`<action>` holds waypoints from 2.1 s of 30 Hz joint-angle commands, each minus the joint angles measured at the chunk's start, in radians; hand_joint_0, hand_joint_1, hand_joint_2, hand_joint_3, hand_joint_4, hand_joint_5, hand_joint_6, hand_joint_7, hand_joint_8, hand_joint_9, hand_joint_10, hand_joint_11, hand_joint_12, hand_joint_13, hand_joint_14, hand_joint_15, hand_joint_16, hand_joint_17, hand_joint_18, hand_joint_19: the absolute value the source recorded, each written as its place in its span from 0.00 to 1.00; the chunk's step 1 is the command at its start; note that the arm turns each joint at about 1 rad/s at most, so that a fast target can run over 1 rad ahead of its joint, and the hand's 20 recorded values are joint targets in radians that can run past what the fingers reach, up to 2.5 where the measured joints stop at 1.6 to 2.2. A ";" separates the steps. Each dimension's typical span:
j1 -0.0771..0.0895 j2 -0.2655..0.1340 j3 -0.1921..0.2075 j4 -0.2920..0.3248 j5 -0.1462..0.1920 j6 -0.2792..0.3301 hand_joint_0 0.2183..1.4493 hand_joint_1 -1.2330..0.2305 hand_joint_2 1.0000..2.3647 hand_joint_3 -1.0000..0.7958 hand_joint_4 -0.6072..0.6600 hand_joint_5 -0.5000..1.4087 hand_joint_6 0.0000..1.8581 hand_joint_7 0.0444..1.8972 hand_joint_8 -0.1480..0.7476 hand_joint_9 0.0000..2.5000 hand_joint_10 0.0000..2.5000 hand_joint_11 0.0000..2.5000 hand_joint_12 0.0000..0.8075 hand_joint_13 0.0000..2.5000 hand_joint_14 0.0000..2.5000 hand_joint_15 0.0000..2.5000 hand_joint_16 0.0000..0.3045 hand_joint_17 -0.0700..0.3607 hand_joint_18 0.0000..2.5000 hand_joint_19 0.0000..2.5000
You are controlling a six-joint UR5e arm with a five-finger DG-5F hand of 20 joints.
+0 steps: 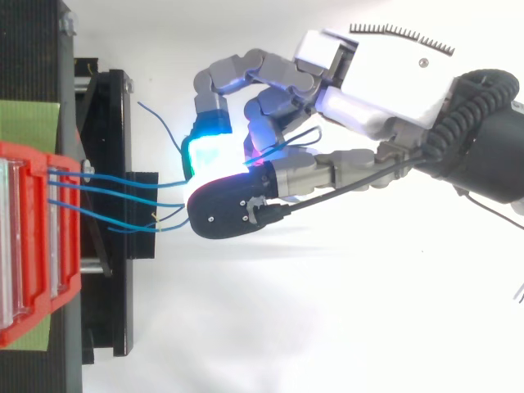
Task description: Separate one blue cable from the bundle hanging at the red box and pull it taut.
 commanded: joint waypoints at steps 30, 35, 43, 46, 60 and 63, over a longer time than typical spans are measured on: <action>0.000 0.000 -0.002 0.000 0.000 0.000 0.31 0.35 0.01 0.46 0.47 0.18 0.48 0.59 0.41 0.33 0.43 0.55 0.38 0.43 0.06 0.62 0.16 0.42 0.28 0.30; 0.000 0.000 -0.003 0.000 0.000 0.000 0.30 0.35 0.01 0.47 0.47 0.18 0.48 0.59 0.43 0.34 0.36 0.56 0.42 0.43 0.00 0.62 0.16 0.42 0.26 0.30; 0.000 0.000 -0.003 0.000 0.000 0.000 0.30 0.35 0.01 0.47 0.47 0.18 0.48 0.59 0.44 0.34 0.34 0.57 0.42 0.42 0.00 0.61 0.16 0.42 0.26 0.30; 0.000 0.000 -0.005 0.000 0.000 0.000 0.30 0.35 0.01 0.47 0.47 0.18 0.48 0.59 0.44 0.35 0.33 0.57 0.41 0.43 0.00 0.62 0.16 0.42 0.26 0.30; 0.000 0.001 -0.005 0.000 0.000 0.000 0.30 0.34 0.01 0.47 0.47 0.18 0.48 0.59 0.44 0.35 0.33 0.57 0.42 0.43 0.00 0.61 0.17 0.43 0.26 0.30; 0.000 0.000 -0.005 0.000 0.000 0.000 0.30 0.34 0.01 0.47 0.47 0.18 0.48 0.59 0.44 0.35 0.33 0.57 0.43 0.43 0.00 0.62 0.17 0.43 0.27 0.30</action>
